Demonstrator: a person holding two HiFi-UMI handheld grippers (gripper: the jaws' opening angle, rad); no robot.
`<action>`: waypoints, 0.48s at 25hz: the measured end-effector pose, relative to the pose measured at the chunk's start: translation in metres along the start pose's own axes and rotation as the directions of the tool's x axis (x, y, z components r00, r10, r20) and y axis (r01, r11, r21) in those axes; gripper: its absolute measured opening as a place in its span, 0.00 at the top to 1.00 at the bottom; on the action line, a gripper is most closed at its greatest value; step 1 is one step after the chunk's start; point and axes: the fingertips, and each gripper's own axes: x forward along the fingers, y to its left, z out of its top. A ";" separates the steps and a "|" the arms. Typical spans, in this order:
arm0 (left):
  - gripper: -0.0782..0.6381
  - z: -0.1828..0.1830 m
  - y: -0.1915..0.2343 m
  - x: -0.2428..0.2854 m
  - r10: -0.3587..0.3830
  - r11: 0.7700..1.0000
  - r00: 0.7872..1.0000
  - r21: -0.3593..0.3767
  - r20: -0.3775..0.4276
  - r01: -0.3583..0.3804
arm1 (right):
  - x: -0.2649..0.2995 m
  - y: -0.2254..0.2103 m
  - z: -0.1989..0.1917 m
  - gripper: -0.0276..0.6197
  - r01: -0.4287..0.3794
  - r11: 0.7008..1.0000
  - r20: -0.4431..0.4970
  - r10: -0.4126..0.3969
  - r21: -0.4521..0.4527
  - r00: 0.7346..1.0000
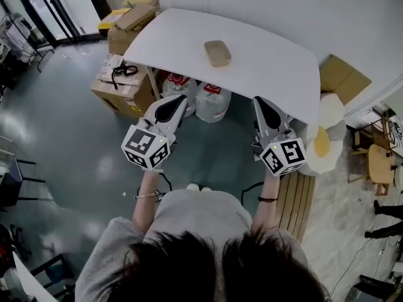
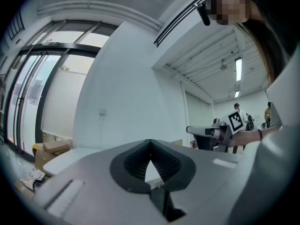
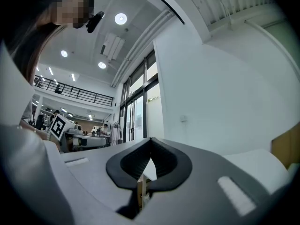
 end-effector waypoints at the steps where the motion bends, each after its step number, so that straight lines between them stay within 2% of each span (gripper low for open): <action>1: 0.90 0.000 0.000 0.001 0.004 1.000 1.000 -0.002 0.000 -0.004 | 0.001 -0.003 0.000 0.94 -0.002 1.000 0.001 0.002 0.005 1.000; 12: 0.90 -0.016 0.016 0.014 0.039 0.998 0.999 -0.039 -0.028 -0.040 | 0.028 -0.012 -0.014 0.94 -0.046 0.999 -0.028 0.046 0.006 0.999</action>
